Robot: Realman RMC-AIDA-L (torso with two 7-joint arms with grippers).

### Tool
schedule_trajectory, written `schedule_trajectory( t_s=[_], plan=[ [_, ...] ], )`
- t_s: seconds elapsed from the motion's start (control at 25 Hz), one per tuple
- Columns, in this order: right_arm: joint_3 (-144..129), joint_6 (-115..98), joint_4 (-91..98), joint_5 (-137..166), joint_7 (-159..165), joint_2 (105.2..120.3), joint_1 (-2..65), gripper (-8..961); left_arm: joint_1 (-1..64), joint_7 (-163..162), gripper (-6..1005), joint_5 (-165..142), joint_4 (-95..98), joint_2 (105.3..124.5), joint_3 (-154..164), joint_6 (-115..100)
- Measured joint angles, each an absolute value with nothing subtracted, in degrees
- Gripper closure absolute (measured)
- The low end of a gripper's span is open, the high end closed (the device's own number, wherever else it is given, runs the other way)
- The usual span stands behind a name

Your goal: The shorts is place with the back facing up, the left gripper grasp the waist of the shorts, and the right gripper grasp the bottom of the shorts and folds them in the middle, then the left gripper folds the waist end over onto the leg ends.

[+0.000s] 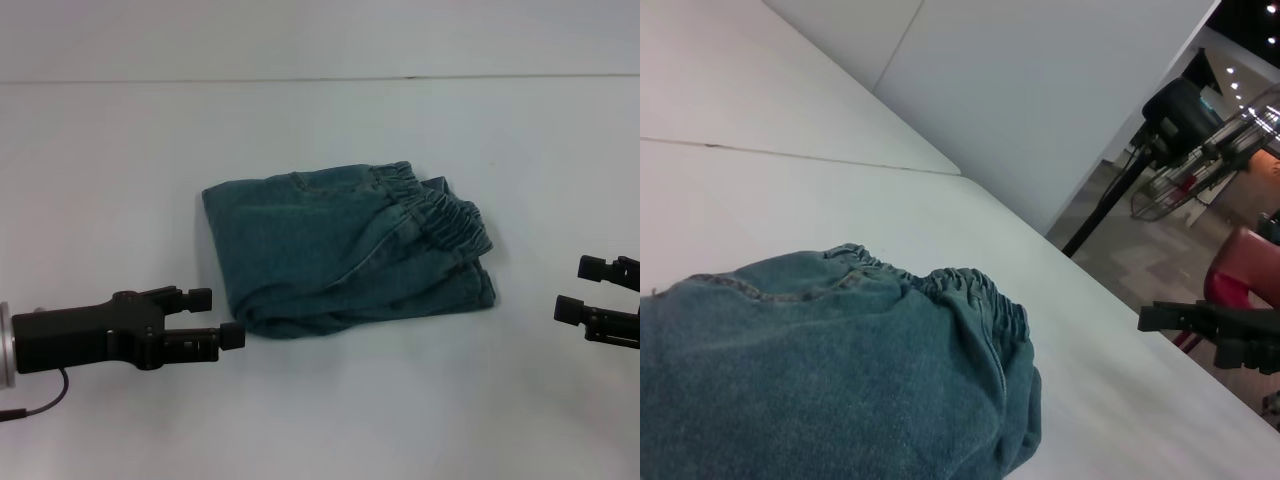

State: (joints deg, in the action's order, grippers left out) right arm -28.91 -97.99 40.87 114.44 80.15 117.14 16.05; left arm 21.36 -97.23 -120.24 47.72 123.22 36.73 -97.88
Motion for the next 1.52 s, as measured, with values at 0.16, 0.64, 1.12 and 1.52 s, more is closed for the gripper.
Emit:
schedule_trajectory(
  t_s=[0.16,0.64,1.12,1.52],
  plan=[
    [-29.0,-98.0,40.8,114.4,80.2,117.15,16.1,54,21.4,-97.2,51,-120.2,47.7,123.22,36.7,-98.0],
    [-29.1,-98.0,40.7,114.4,80.2,117.24,16.2,102,21.5,-97.2,52,-120.2,47.6,123.22,36.7,-98.2],
    [-34.4,-95.1,36.6,114.5,80.1,117.6,20.1,103,22.6,-97.2,53,-120.2,47.0,123.05,37.2,-99.7],
    [-35.3,-94.5,35.7,114.5,79.6,117.77,21.7,104,23.2,-98.1,53,-121.2,46.6,122.59,37.5,-102.4]
  ],
)
